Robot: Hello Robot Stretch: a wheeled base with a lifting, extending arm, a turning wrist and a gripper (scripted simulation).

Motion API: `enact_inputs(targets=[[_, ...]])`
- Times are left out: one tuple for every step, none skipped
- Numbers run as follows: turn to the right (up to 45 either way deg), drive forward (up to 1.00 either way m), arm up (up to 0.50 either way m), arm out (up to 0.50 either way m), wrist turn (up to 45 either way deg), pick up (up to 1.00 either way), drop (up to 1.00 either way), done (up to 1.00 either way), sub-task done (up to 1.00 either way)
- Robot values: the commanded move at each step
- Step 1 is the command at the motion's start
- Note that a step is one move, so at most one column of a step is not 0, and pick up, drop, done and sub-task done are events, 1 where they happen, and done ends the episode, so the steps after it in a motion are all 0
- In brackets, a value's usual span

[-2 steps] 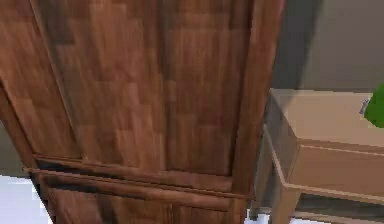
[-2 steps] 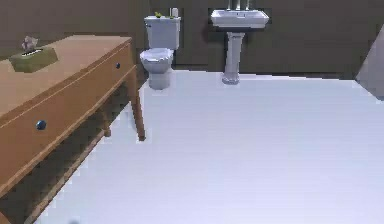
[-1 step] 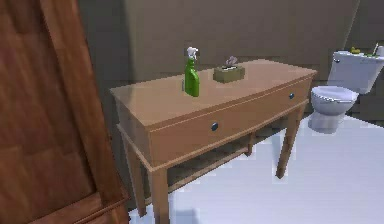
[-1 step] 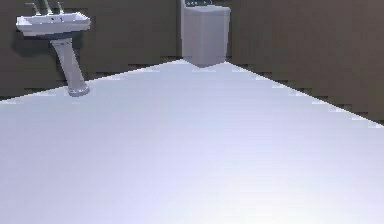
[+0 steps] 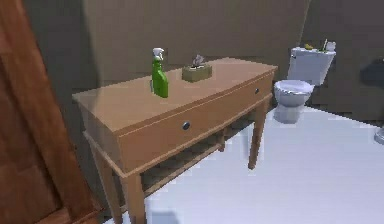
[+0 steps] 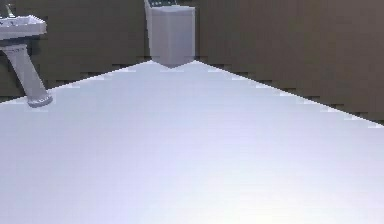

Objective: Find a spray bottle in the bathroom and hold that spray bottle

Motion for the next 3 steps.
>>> enact_inputs(targets=[[0.0, 0.60, 0.00, 0.00, 0.0, 0.00, 0.00, 0.00, 0.00], [-45.0, 0.00, 0.00, 0.00, 0.0, 0.00, 0.00, 0.00, 0.00], [-45.0, 0.00, 0.00, 0.00, 0.0, 0.00, 0.00, 0.00, 0.00]])
